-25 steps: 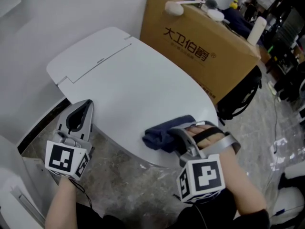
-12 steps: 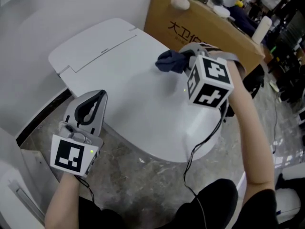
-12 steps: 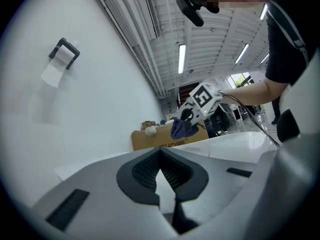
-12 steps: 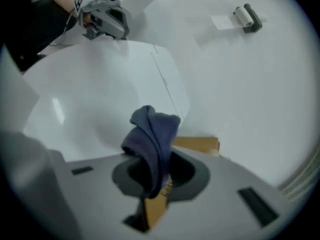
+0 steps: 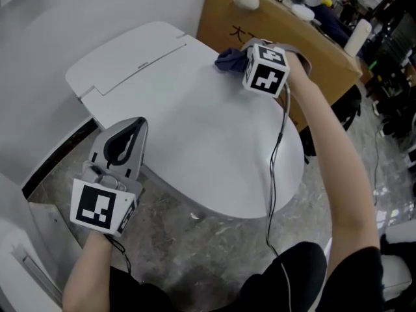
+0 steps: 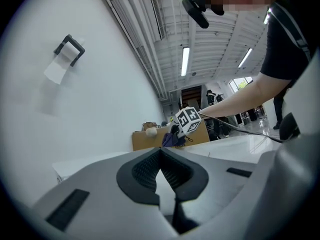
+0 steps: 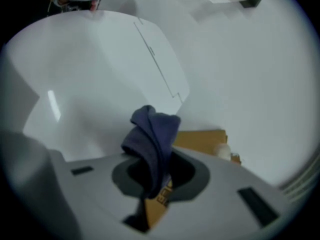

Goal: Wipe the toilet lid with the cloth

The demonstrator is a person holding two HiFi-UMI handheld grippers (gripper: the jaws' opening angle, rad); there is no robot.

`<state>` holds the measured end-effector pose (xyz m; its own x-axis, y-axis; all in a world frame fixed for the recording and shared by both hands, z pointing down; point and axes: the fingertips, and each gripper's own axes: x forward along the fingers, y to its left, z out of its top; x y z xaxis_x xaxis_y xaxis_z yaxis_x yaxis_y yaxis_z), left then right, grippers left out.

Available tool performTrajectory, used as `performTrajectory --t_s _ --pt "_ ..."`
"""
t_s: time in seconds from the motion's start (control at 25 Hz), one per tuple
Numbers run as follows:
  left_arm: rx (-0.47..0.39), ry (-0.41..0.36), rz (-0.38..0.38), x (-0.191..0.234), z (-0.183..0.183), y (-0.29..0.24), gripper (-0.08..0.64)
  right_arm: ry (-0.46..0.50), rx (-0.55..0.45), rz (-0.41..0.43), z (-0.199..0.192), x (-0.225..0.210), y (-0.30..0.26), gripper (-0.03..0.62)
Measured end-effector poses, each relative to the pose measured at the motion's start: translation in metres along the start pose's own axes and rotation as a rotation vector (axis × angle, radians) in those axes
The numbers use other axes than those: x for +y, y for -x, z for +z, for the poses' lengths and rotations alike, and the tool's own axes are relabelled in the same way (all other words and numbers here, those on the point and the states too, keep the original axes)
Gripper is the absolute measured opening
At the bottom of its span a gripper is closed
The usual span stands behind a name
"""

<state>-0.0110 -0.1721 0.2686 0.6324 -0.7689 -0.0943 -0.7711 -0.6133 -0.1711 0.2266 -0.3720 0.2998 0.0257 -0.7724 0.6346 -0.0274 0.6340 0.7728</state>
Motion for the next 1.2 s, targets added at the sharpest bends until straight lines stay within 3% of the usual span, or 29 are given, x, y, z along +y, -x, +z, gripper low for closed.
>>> performTrajectory --t_s 0.16,0.6,1.2 --pt "-0.01 -0.002 0.004 0.001 -0.001 0.0 0.011 -0.009 0.001 0.003 -0.002 -0.004 -0.016 0.066" --pt "-0.023 0.038 -0.011 0.003 0.0 0.002 0.011 -0.012 0.03 0.124 -0.014 0.03 -0.036 0.066" --pt "-0.003 0.038 -0.019 0.001 -0.001 0.002 0.011 -0.01 0.008 0.131 -0.015 0.049 -0.016 0.066"
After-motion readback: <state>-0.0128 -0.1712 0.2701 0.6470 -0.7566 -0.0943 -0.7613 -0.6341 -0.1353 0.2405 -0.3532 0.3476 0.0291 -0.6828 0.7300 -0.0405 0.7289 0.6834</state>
